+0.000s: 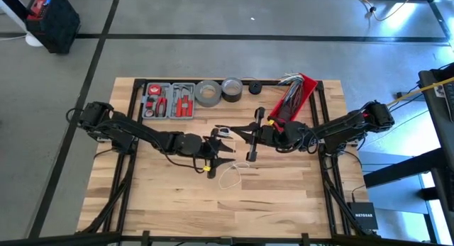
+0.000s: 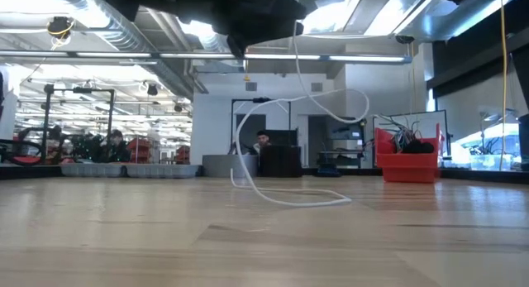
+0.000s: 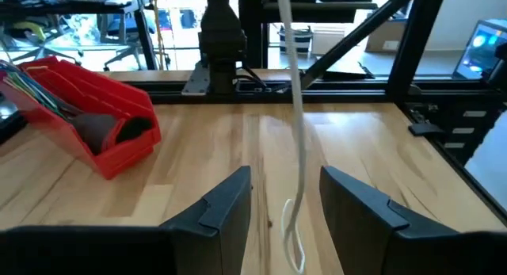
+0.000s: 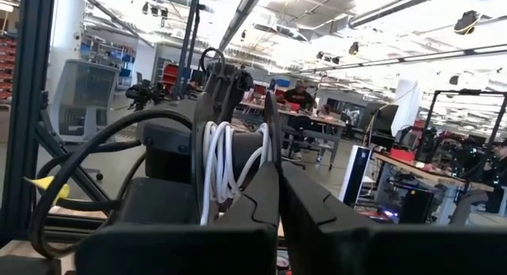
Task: Coil cords
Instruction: Coil the white wire onto the spool
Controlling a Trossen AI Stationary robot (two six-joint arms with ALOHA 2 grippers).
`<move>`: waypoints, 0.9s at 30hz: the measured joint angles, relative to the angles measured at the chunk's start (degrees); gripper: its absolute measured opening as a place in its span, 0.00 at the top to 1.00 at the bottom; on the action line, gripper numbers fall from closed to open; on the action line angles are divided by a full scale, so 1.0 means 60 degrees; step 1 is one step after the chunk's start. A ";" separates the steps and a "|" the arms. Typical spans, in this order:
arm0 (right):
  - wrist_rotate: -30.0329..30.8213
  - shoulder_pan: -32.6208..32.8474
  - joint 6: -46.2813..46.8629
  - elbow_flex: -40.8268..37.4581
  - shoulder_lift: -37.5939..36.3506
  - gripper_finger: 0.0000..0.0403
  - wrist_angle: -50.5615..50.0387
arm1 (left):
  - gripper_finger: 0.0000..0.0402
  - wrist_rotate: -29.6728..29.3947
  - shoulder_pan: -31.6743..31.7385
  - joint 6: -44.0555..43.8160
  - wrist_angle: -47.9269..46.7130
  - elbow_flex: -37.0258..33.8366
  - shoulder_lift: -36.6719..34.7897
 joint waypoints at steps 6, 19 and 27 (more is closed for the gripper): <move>-0.0004 0.0000 0.0019 0.0000 0.0000 0.99 -0.0065 | 0.70 -0.0019 0.0050 0.0083 -0.0066 0.0004 -0.0045; 0.0162 0.0283 -0.0259 0.0000 -0.0023 0.99 -0.0081 | 0.97 -0.1758 0.0100 0.0740 -0.1976 -0.0007 -0.0654; 0.0656 0.0774 -0.1455 0.0360 -0.0047 0.99 -0.1189 | 0.98 -0.3384 -0.0419 -0.0100 -0.4906 -0.0004 -0.2748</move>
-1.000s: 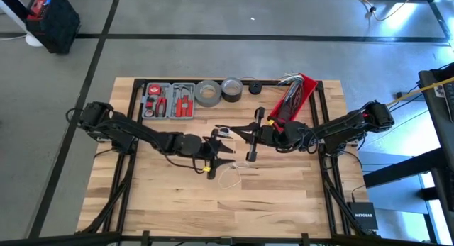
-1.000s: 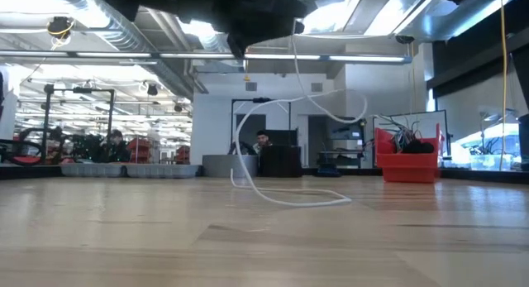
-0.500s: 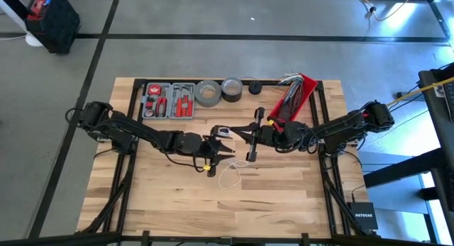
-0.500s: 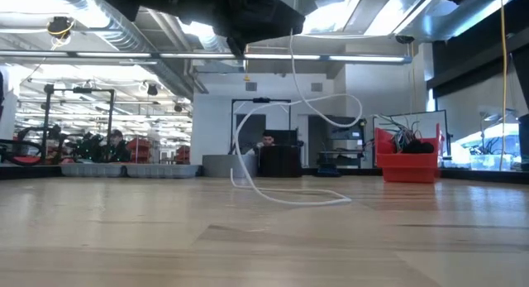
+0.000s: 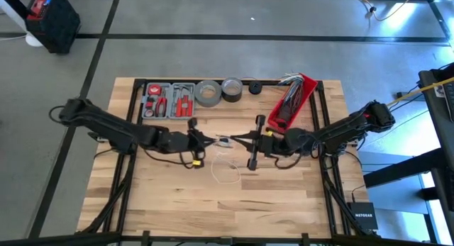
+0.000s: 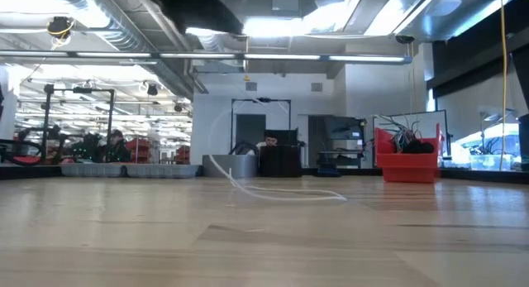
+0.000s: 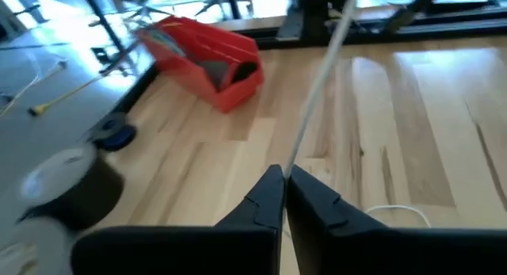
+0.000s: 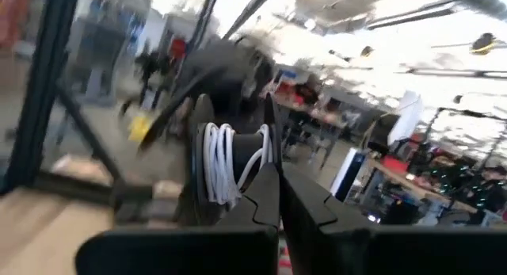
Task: Coil cords
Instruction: Coil the white wire onto the spool
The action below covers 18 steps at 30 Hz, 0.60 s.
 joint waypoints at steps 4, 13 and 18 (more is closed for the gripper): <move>0.0143 -0.0088 -0.0056 0.0262 0.0000 0.99 -0.1478 | 0.99 -0.0517 -0.0424 -0.0455 -0.0881 0.0000 -0.0807; 0.1065 -0.0363 -0.0512 0.0325 0.0003 0.99 -0.3008 | 0.98 -0.0579 -0.0953 -0.0445 -0.0896 -0.0007 -0.1301; 0.1273 -0.0489 -0.0551 0.0328 0.0268 0.99 -0.3048 | 0.99 -0.0587 -0.0956 -0.0477 -0.0539 -0.0007 -0.1301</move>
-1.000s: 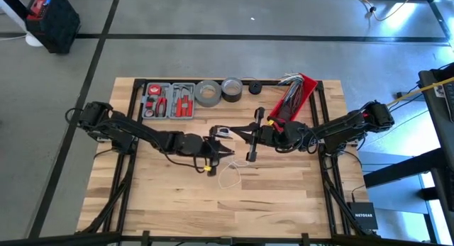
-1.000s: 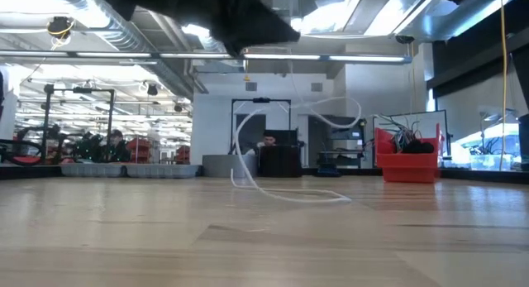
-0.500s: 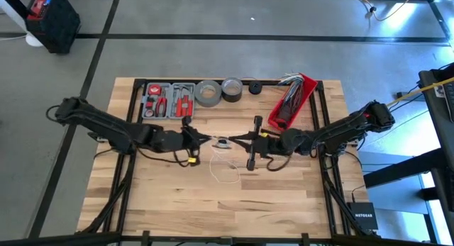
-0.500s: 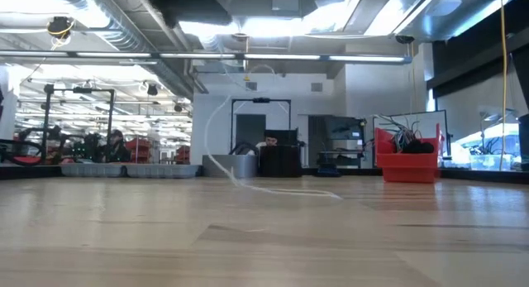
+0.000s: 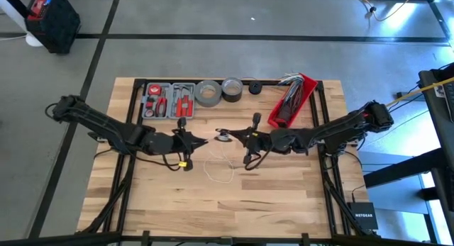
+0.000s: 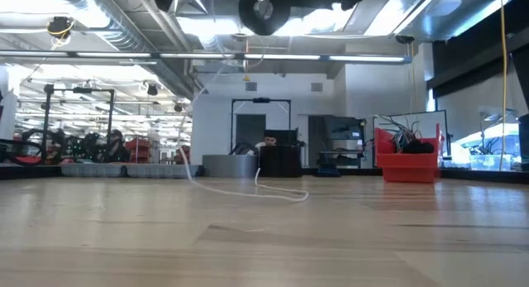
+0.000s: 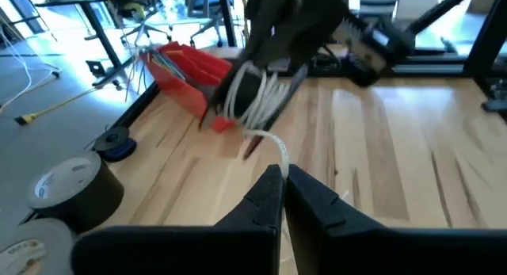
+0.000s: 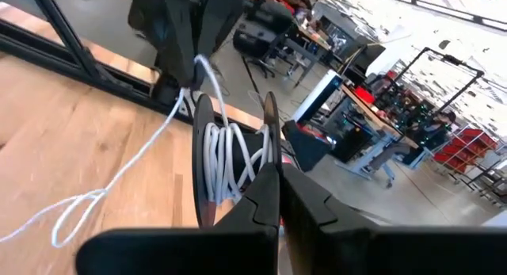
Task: Coil cords
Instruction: Coil the white wire onto the spool
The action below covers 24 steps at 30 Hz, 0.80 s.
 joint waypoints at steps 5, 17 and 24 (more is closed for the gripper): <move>-0.0127 -0.0229 0.0010 0.0002 0.0428 0.99 0.0300 | 0.98 -0.0010 -0.0058 0.0075 0.0964 -0.0012 0.0237; -0.0166 -0.0420 0.0571 0.0949 0.1569 0.99 0.0459 | 0.97 -0.0003 0.0210 0.0522 0.3097 -0.0069 0.1576; -0.0032 -0.0424 0.1268 0.1028 0.1589 0.99 0.0853 | 0.99 0.0037 0.0567 0.0522 0.3394 -0.0066 0.2046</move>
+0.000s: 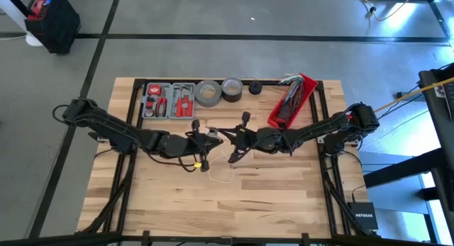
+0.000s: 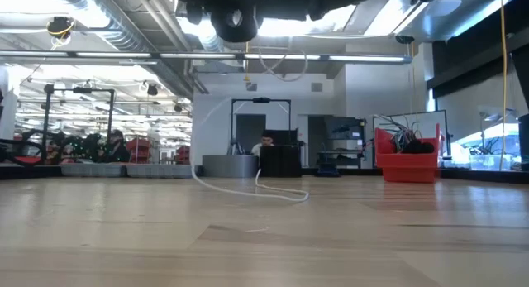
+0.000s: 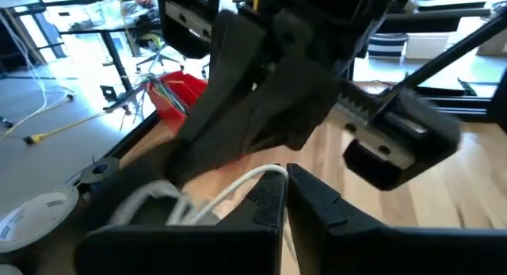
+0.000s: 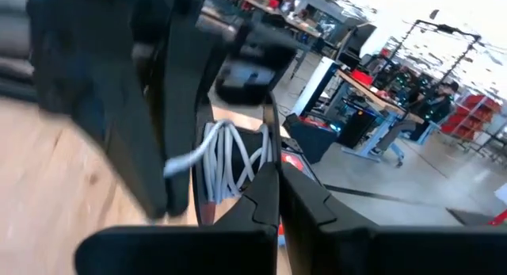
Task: Coil cords
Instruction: Coil the white wire onto the spool
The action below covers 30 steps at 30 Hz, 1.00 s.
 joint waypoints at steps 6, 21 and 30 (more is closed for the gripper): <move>0.0405 0.0000 0.1087 0.0303 0.0007 0.99 -0.0013 | 0.98 -0.0128 0.0281 -0.0140 0.0006 0.0008 0.0259; 0.1180 0.0323 0.1427 0.0367 -0.0259 0.99 0.0810 | 0.98 -0.0054 0.0624 -0.0019 -0.0028 0.0010 0.0555; 0.2375 0.1265 0.0090 0.0385 -0.0825 0.99 0.1166 | 0.99 0.0041 0.0617 0.0078 -0.0135 -0.0016 0.0577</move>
